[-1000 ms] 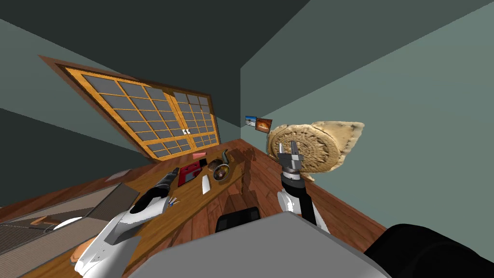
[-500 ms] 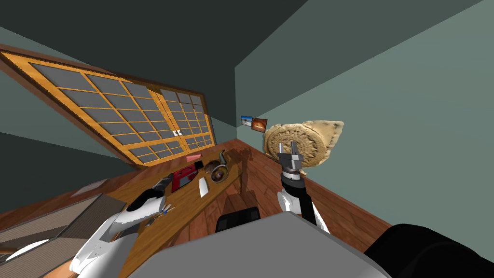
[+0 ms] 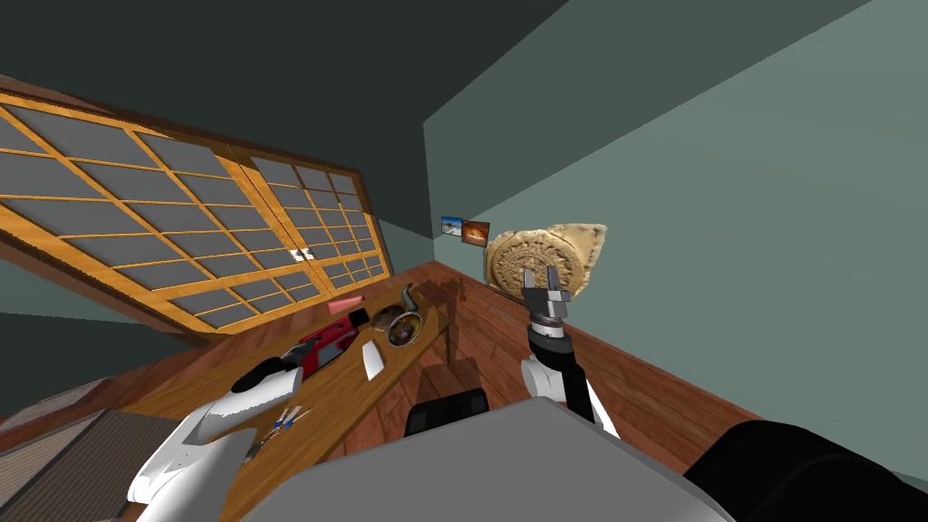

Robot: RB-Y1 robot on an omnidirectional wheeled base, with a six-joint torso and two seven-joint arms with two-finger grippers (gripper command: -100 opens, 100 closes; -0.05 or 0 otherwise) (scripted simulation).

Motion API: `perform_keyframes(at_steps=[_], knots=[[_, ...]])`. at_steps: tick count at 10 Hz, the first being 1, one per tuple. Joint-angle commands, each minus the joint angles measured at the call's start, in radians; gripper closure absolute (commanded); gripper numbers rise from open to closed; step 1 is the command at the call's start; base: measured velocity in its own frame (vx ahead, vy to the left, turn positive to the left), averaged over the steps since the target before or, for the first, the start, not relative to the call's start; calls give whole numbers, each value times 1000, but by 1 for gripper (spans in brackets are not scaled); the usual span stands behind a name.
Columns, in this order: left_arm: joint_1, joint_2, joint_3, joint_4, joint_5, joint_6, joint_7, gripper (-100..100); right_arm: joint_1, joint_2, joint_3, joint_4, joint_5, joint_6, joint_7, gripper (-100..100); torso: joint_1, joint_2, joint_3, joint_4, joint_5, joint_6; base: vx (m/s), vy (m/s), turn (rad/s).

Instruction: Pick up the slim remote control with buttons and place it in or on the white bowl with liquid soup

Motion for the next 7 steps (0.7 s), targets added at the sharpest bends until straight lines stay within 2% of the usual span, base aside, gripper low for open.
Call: perform_keyframes(at_steps=[1, 2, 3, 4, 5, 7], knots=[[-9, 1, 16, 21, -1, 50, -20, -100, 0, 0, 0, 0, 0, 0, 0, 0, 0, 0, 0, 0, 0, 0, -24, 49, -147], [-9, 1, 16, 21, -1, 56, -20, -100, 0, 0, 0, 0, 0, 0, 0, 0, 0, 0, 0, 0, 0, -1, -10, 20, 8], [-38, 12, 49, 76, -2, 93, -53, -100, 0, 0, 0, 0, 0, 0, 0, 0, -2, -1, 0, 0, 0, -1, -21, 21, -275], [-38, 12, 49, 78, -2, 107, -53, -100, 0, 0, 0, 0, 0, 0, 0, 0, -2, -1, 0, 0, 0, 0, -26, 33, -155], [-66, 22, 82, 120, -3, 149, -86, -100, 0, 0, 0, 0, 0, 0, 0, 0, -2, 0, 0, 0, 0, -1, -41, 50, -243], [-66, 22, 82, 133, -3, 157, -86, -100, 0, 0, 0, 0, 0, 0, 0, 0, -1, 1, 0, 0, 0, -1, -29, 36, -79]])
